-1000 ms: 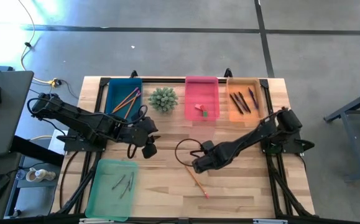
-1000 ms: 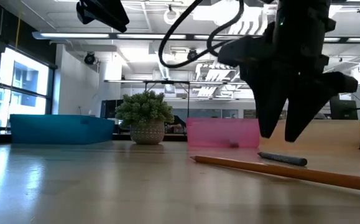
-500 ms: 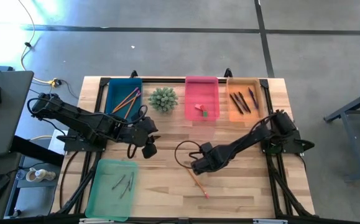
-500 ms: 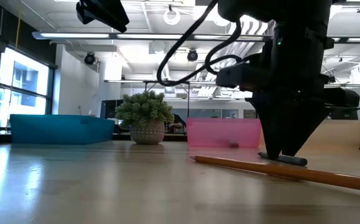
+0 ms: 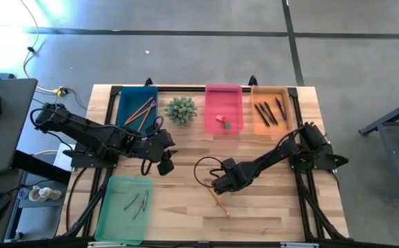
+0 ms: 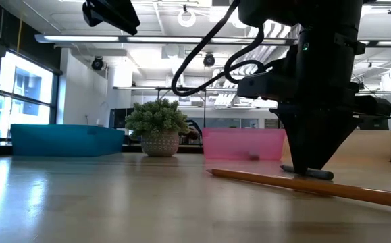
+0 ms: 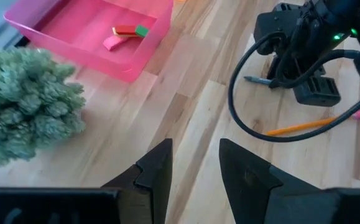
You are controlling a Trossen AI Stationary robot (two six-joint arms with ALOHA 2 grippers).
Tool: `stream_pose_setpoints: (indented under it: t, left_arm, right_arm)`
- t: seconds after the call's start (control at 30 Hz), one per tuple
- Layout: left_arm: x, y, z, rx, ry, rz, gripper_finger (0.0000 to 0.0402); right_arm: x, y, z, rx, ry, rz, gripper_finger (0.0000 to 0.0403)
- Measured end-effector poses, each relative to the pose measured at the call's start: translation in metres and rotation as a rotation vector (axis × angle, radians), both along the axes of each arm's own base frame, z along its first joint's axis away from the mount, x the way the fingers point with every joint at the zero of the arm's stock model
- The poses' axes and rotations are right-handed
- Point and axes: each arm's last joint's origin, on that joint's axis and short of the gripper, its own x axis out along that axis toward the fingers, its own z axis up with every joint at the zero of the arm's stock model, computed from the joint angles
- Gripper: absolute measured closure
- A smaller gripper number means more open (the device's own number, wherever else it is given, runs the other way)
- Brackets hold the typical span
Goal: Sort crayons/erasers/pens/pencils in bins
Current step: Put the gray crayon into the green bin
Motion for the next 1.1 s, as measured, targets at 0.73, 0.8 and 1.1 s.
stream_pose_setpoints:
  t: [0.73,0.8,1.1]
  left_arm:
    - [-0.001,-0.026,-0.006,-0.344,0.049,-0.127,0.0283]
    - [-0.002,-0.034,-0.008,-0.342,0.06,-0.149,0.0283]
    - [0.01,-0.076,-0.032,-0.312,0.057,-0.124,0.0283]
  right_arm:
    - [-0.004,0.004,0.002,-0.031,0.008,0.126,0.0391]
    - [-0.006,0.007,0.005,-0.043,-0.002,0.148,0.0391]
    - [-0.011,0.021,0.034,-0.023,-0.139,0.22,0.0391]
